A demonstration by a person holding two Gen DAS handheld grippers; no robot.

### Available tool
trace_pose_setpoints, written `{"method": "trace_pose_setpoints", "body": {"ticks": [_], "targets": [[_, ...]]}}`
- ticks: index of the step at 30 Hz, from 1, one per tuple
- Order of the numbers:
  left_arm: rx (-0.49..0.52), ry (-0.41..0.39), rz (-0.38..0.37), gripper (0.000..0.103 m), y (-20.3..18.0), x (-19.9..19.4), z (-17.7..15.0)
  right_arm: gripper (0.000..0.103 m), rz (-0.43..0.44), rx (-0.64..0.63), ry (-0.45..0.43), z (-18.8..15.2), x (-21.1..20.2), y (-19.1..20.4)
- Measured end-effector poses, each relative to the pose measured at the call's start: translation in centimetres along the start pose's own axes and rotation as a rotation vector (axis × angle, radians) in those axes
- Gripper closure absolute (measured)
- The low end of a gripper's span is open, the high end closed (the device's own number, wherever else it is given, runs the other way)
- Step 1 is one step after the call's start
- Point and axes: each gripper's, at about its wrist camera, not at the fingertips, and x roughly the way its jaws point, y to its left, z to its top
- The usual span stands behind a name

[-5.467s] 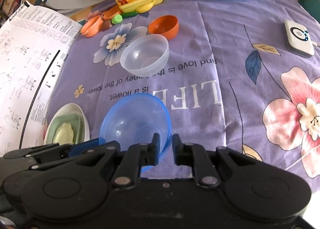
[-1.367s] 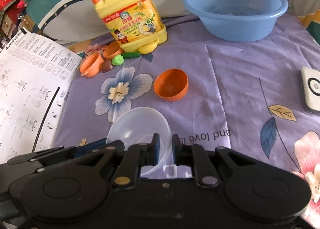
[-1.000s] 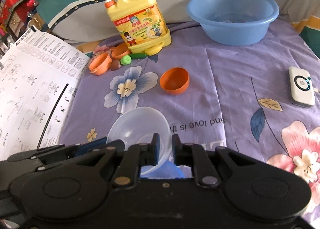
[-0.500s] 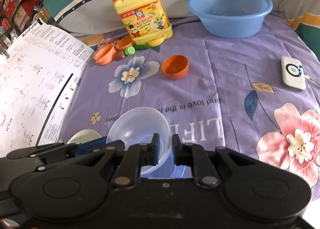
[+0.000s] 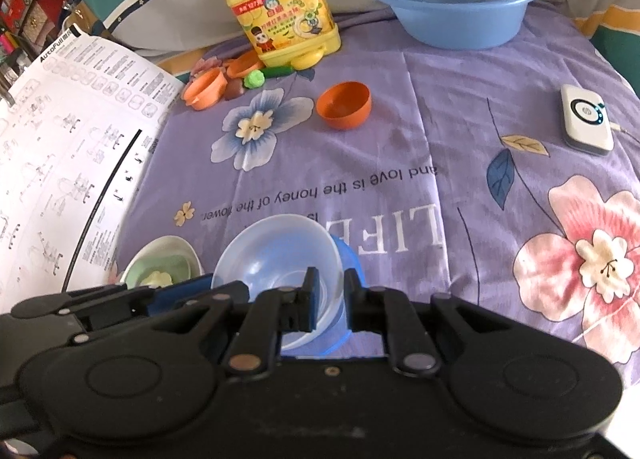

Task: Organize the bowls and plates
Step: 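Carry the clear bowl with both grippers and lower it into the blue bowl, then open both grippers to release the clear bowl and withdraw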

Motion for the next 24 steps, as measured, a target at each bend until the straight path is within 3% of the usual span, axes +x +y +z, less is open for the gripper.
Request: {"method": "trace_pose_setpoints", "body": {"ticks": [19, 24], "targets": [[0.014, 0.040, 0.020, 0.087, -0.1, 2.0, -0.2, 0.089, -0.016, 0.007, 0.039, -0.4, 1.9, 0.1], [0.013, 0.042, 0.024, 0.082, -0.1, 2.2, -0.1, 0.087, -0.006, 0.011, 0.045, -0.3, 2.2, 0.0]]}}
